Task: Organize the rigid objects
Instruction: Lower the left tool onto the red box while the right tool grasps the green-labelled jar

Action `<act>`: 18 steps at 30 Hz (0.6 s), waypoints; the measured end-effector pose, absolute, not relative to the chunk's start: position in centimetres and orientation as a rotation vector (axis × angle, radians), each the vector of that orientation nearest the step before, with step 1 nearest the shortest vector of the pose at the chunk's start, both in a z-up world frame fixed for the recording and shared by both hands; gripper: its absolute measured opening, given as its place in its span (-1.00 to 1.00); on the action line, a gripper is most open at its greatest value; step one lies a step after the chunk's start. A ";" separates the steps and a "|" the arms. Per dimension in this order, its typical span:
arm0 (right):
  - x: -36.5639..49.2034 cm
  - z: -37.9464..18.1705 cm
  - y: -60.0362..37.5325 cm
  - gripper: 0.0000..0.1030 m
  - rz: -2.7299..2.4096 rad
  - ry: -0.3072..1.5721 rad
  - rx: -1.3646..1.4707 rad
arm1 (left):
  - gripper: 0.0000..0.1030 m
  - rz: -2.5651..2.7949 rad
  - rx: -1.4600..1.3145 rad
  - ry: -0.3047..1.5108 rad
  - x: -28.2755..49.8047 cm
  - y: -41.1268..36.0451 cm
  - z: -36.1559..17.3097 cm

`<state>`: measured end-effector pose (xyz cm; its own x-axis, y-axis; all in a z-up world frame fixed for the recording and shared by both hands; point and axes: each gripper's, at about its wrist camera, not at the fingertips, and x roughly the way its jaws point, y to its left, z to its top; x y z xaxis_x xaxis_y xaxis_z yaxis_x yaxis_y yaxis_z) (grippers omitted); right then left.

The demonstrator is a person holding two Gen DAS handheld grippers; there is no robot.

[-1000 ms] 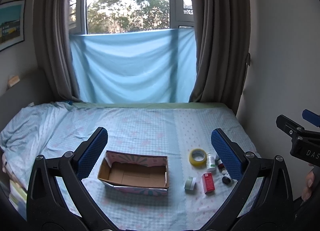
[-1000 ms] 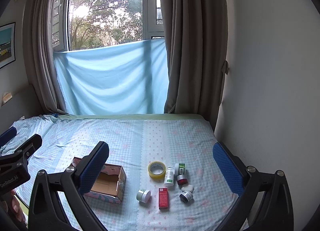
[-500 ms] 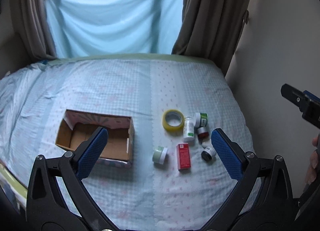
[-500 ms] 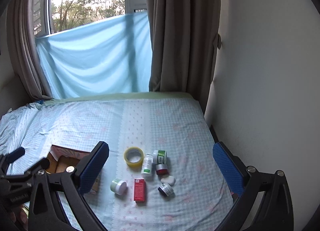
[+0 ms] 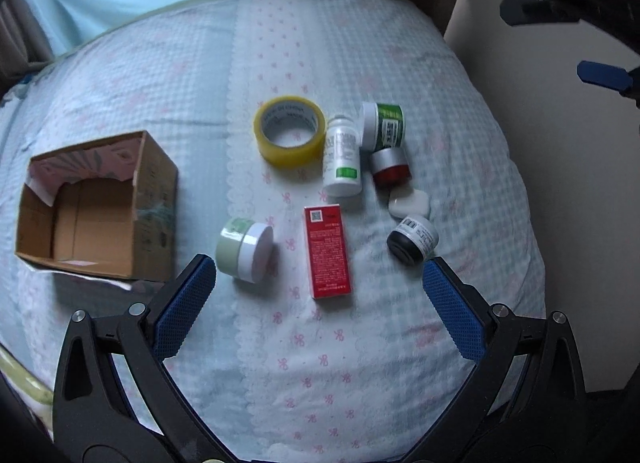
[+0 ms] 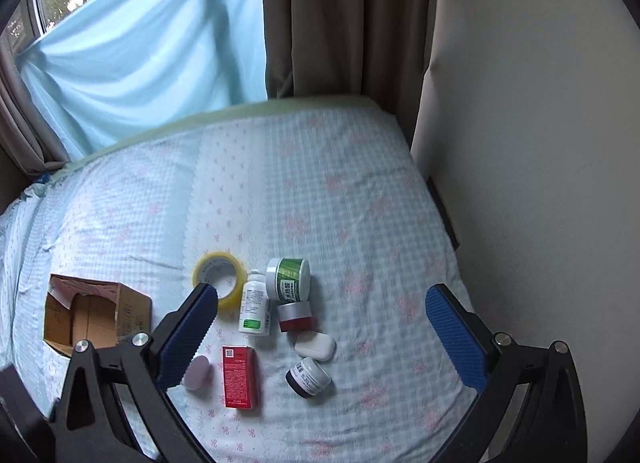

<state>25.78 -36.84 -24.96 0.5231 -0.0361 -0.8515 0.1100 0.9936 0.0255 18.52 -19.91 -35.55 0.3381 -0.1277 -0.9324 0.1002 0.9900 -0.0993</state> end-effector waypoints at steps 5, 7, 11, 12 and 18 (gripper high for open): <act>30.5 -30.3 -36.2 1.00 -0.041 1.160 0.100 | 0.96 -0.152 -0.083 1.314 20.6 -21.0 -41.1; 32.5 -32.8 -35.7 1.00 -0.023 1.224 0.097 | 0.86 -0.147 -0.107 1.359 21.3 -21.2 -43.4; 35.7 -37.3 -34.6 1.00 -0.001 1.333 0.093 | 0.85 -0.110 -0.180 1.422 22.8 -20.7 -47.1; 36.3 -38.3 -34.4 1.00 0.000 1.353 0.094 | 0.84 -0.100 -0.196 1.434 23.2 -20.6 -47.9; 40.0 -43.4 -33.2 0.76 -0.050 1.450 0.037 | 0.75 -0.094 -0.233 1.482 24.7 -21.1 -51.1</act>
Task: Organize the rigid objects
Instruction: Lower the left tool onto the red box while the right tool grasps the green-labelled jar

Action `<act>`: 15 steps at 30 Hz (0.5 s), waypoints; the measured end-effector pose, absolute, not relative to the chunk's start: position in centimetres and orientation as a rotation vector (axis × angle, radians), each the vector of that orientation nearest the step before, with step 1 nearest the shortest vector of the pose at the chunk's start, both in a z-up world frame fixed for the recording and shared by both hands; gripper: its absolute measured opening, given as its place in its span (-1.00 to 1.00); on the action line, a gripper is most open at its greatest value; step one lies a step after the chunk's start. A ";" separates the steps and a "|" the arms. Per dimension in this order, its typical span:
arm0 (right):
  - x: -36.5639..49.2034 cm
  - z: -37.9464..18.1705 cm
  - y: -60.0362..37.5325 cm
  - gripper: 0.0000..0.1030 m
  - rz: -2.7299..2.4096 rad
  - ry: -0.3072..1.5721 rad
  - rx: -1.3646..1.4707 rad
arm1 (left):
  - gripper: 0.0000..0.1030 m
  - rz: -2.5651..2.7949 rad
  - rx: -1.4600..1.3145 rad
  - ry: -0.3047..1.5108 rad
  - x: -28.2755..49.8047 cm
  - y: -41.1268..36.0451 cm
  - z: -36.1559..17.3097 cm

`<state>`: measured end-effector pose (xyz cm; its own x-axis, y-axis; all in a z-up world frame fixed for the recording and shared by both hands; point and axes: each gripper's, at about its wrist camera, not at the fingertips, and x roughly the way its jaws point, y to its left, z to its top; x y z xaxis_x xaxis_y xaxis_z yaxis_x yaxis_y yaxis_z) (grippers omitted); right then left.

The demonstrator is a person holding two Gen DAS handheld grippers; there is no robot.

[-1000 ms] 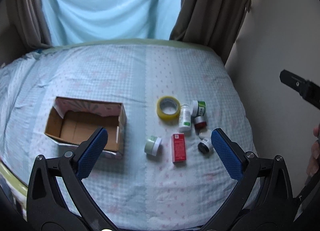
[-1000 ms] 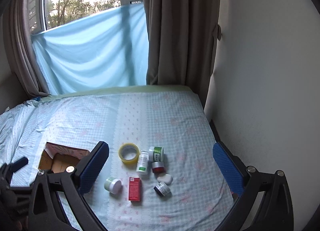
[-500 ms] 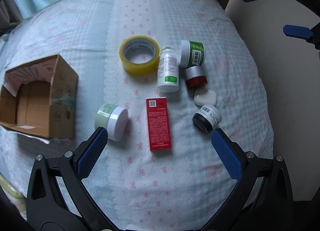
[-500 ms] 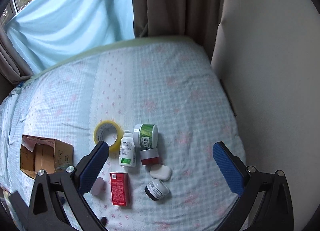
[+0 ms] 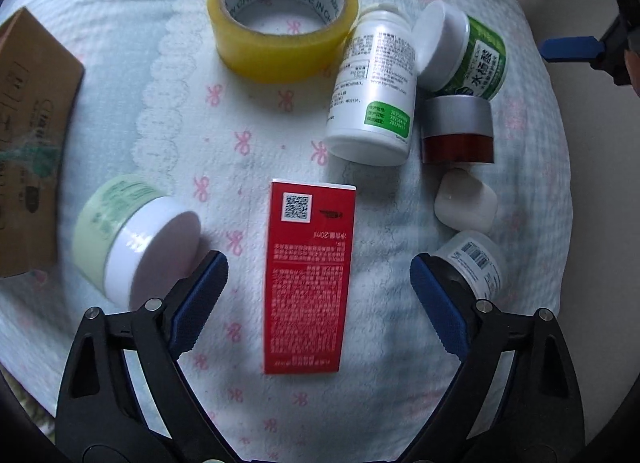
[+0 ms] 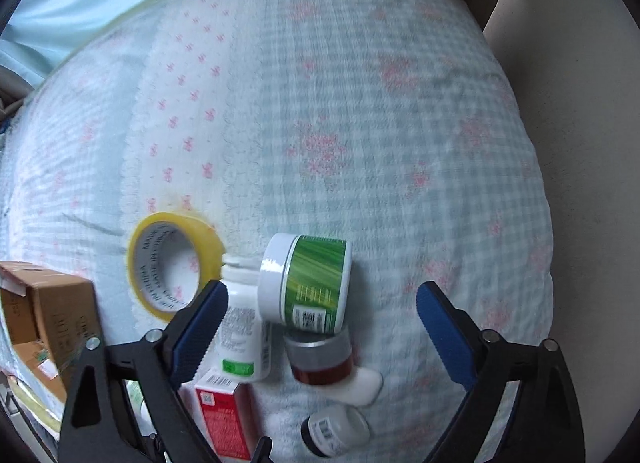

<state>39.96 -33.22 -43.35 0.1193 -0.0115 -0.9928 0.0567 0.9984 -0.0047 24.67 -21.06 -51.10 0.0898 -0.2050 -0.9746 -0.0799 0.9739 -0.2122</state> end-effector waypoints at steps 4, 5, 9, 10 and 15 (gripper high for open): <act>41.5 -45.9 -32.8 0.68 -0.083 1.514 0.010 | 0.64 -0.090 -0.170 1.485 25.1 -22.1 -52.2; 41.7 -46.4 -32.7 0.65 -0.086 1.527 0.006 | 0.64 -0.091 -0.150 1.478 25.2 -22.4 -52.2; 42.2 -48.0 -32.6 0.46 -0.111 1.570 0.000 | 0.21 -0.116 -0.088 1.479 25.7 -23.4 -52.7; 42.3 -48.5 -32.6 0.45 -0.116 1.581 -0.002 | 0.16 -0.112 -0.074 1.490 25.9 -23.5 -53.1; 42.1 -50.9 -32.0 0.04 -0.089 1.627 0.028 | -0.23 -0.093 -0.090 1.503 26.3 -23.2 -54.7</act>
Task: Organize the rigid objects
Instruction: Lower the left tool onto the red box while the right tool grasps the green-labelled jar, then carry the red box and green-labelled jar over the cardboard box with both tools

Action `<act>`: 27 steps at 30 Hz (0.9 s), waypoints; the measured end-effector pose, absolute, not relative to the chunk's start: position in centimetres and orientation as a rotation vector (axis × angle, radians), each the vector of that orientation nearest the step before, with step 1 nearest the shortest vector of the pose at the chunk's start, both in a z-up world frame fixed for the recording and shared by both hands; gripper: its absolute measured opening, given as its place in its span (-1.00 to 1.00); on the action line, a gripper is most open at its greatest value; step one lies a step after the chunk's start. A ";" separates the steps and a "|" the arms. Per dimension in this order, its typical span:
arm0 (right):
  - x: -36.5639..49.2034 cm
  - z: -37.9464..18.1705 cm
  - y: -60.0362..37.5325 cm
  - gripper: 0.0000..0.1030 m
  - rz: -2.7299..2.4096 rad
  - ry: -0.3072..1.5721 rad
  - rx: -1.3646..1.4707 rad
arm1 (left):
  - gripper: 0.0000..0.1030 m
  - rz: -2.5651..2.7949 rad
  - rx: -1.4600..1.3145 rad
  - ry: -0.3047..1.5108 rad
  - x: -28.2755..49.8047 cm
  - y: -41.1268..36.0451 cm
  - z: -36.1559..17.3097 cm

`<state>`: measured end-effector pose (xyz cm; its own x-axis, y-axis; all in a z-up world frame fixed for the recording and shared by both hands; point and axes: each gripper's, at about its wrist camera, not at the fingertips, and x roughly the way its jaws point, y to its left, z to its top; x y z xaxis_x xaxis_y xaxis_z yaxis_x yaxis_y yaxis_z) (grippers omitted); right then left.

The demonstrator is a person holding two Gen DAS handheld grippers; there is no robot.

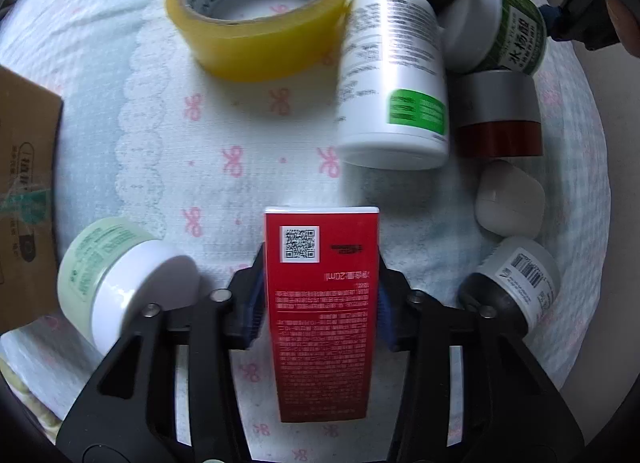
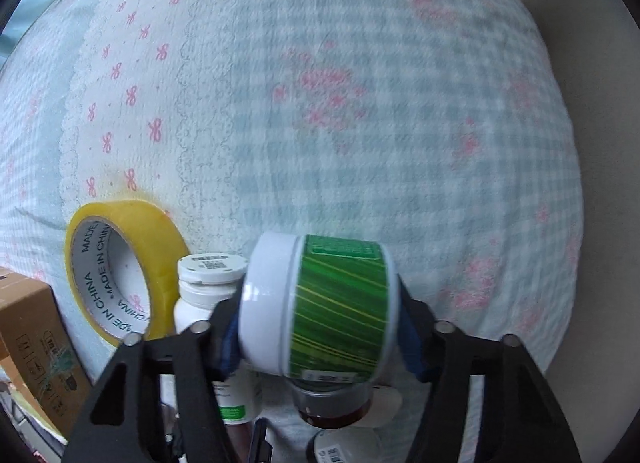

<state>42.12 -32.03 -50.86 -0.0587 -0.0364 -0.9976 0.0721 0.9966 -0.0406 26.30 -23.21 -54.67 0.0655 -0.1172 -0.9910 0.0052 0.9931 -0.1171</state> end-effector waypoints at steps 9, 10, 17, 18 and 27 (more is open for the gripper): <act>42.1 -51.2 -31.8 0.03 -0.089 1.591 0.013 | -0.25 -0.117 -0.159 1.476 26.2 -22.0 -53.4; 42.0 -51.1 -32.1 0.03 -0.091 1.582 0.018 | -0.26 -0.117 -0.166 1.466 26.1 -21.9 -53.1; 39.8 -45.8 -33.4 0.03 -0.113 1.504 0.022 | -0.26 -0.118 -0.222 1.396 25.1 -20.2 -49.4; 39.4 -45.0 -33.6 0.03 -0.111 1.492 0.036 | -0.26 -0.122 -0.231 1.377 25.3 -20.5 -48.3; 33.1 -34.2 -33.4 0.03 -0.102 1.343 0.038 | -0.27 -0.169 -0.283 1.197 24.3 -17.8 -36.3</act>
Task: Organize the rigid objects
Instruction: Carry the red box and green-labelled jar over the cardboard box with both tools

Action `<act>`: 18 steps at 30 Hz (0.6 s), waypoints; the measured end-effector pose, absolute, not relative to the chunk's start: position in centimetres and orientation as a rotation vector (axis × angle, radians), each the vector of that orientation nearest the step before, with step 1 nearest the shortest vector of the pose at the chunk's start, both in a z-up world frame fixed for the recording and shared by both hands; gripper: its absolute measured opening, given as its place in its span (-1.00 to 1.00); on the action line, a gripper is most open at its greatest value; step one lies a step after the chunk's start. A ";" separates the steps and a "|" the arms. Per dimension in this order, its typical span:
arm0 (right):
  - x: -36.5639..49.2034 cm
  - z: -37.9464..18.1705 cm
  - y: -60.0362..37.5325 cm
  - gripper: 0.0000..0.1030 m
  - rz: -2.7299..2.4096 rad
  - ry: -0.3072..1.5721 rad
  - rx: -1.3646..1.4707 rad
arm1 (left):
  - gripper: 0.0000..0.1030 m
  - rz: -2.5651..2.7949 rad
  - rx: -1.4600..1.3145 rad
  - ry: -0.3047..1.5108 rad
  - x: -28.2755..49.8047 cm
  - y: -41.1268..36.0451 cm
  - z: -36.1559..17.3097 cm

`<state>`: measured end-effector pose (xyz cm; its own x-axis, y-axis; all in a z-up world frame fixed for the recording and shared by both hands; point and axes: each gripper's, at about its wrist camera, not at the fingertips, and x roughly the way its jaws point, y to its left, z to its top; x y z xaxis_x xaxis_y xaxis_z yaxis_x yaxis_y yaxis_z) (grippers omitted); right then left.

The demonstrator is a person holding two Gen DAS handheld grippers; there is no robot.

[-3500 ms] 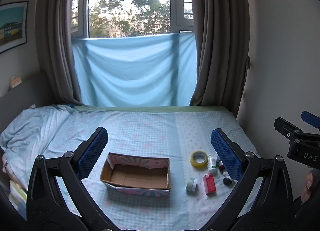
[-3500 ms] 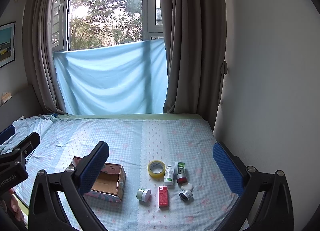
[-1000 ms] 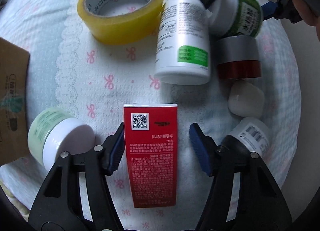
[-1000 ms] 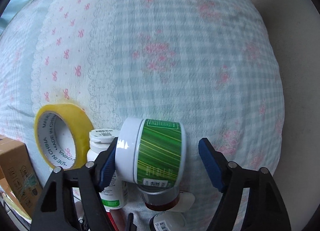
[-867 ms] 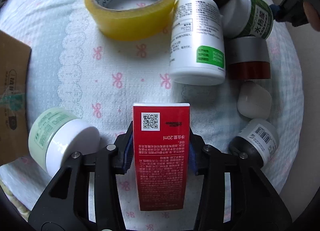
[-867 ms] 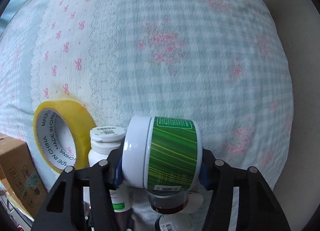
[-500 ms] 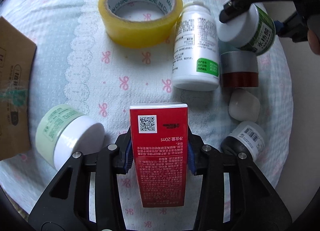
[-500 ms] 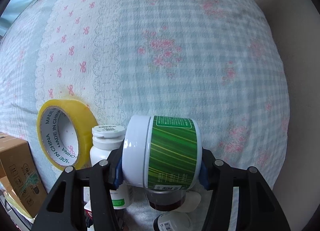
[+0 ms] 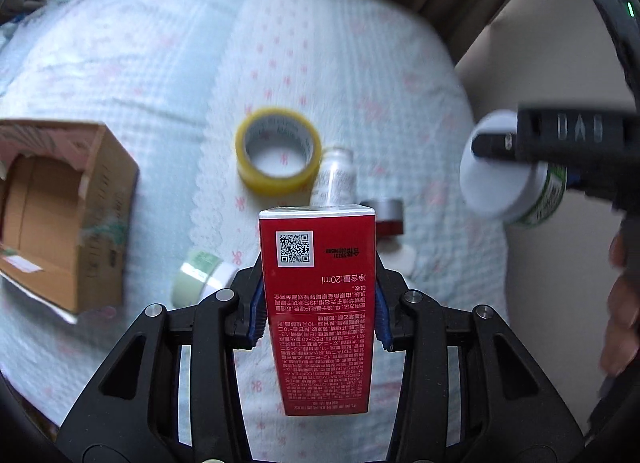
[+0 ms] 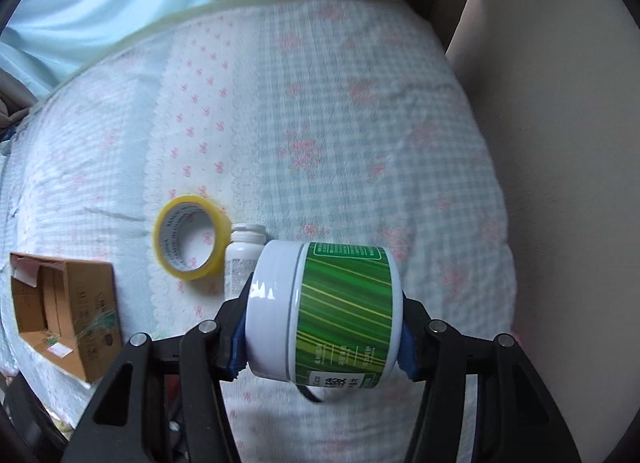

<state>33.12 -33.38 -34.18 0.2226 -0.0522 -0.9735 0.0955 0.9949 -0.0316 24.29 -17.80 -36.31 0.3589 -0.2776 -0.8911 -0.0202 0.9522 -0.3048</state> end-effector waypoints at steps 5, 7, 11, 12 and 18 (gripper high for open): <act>29.7 -28.6 -32.6 0.03 -0.082 1.268 0.080 | -0.27 -0.166 -0.296 1.092 23.1 -13.9 -29.2; 28.6 -26.5 -31.8 0.03 -0.073 1.233 0.102 | -0.27 -0.168 -0.289 1.060 22.7 -12.6 -26.8; 26.9 -23.1 -29.1 0.03 -0.044 1.179 0.105 | -0.27 -0.155 -0.279 1.010 21.9 -8.7 -23.4; 26.6 -22.4 -28.2 0.03 -0.036 1.169 0.101 | -0.27 -0.151 -0.277 1.006 21.7 -7.5 -22.6; 24.6 -20.3 -21.7 0.03 -0.005 1.133 0.104 | -0.27 -0.166 -0.275 1.007 20.8 0.0 -21.6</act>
